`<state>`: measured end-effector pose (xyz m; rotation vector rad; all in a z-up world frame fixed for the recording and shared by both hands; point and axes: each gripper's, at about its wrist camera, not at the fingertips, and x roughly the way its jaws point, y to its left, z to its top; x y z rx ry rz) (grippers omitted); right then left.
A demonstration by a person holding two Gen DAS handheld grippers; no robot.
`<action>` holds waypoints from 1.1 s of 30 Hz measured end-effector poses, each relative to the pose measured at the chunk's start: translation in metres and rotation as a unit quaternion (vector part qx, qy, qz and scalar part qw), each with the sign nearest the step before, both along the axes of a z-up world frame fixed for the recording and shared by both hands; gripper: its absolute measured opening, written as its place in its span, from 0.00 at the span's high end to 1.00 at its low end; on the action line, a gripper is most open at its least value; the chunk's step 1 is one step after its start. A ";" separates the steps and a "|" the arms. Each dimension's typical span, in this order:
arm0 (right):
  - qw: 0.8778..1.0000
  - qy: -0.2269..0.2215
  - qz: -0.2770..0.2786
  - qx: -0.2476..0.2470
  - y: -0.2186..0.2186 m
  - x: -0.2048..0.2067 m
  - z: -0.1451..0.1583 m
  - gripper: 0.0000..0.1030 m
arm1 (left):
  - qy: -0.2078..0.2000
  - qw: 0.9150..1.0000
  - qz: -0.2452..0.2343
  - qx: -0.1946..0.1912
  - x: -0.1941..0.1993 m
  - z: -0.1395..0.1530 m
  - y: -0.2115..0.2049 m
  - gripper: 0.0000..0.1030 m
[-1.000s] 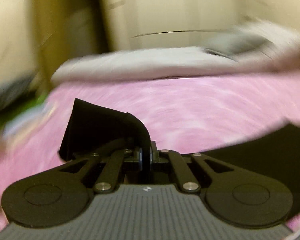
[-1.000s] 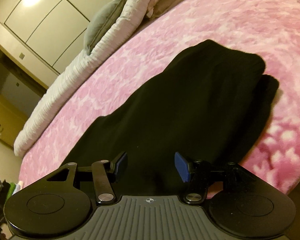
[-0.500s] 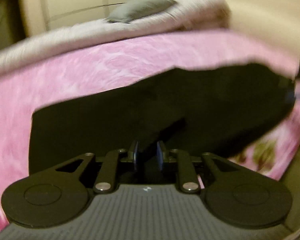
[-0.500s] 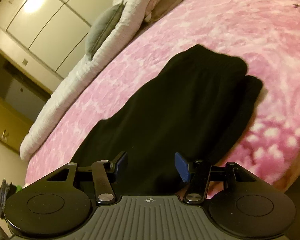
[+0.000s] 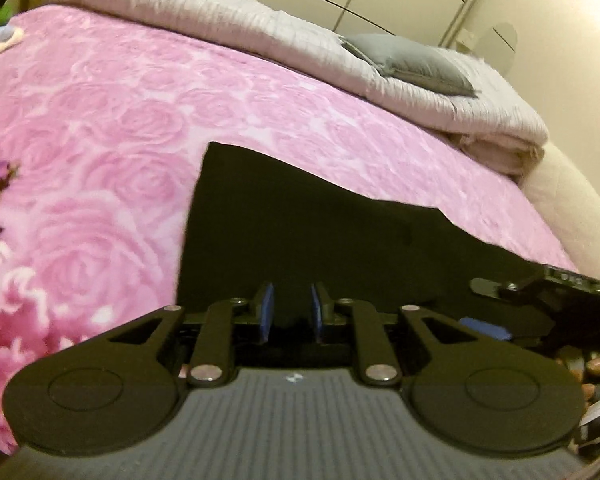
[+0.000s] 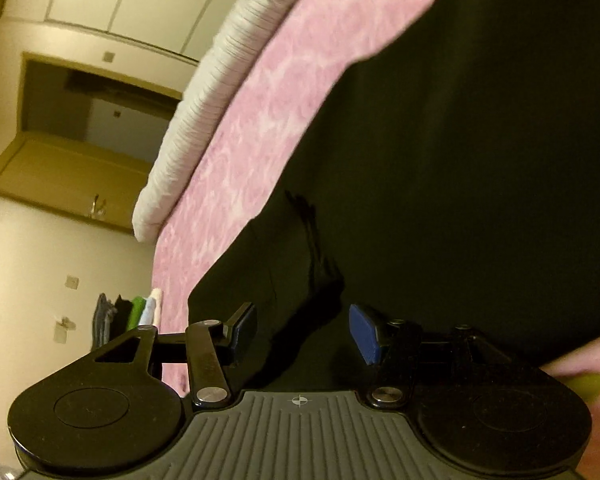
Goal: Fold clothes
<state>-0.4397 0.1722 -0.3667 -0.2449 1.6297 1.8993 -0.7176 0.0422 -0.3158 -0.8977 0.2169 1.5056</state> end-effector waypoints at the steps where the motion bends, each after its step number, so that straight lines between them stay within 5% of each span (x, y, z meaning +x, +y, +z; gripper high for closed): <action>1: 1.000 0.003 -0.003 -0.009 0.003 -0.006 -0.003 0.46 | -0.004 1.000 0.003 0.001 -0.004 -0.001 0.000 0.85; 9: 0.999 -0.025 -0.013 -0.030 0.019 -0.033 -0.015 0.52 | -0.014 0.999 0.028 0.013 -0.030 -0.001 0.008 0.85; 11: 0.999 -0.035 -0.005 -0.021 0.021 -0.043 -0.017 0.59 | -0.018 0.999 0.030 0.014 -0.034 -0.002 0.011 0.85; 14: 0.999 -0.054 0.008 0.003 0.021 -0.056 -0.019 0.80 | -0.020 0.999 0.032 0.010 -0.038 -0.005 0.015 0.85; 15: 0.998 -0.059 0.012 0.012 0.020 -0.060 -0.019 0.94 | -0.020 0.999 0.032 0.008 -0.038 -0.006 0.016 0.85; 24: 0.980 -0.090 -0.020 0.175 -0.007 -0.019 0.025 0.96 | -0.010 0.999 -0.010 0.031 -0.025 0.019 0.038 0.85; 33: 0.956 -0.167 -0.136 0.199 -0.019 0.084 0.037 0.96 | -0.008 0.997 -0.082 -0.007 0.027 0.007 0.067 0.84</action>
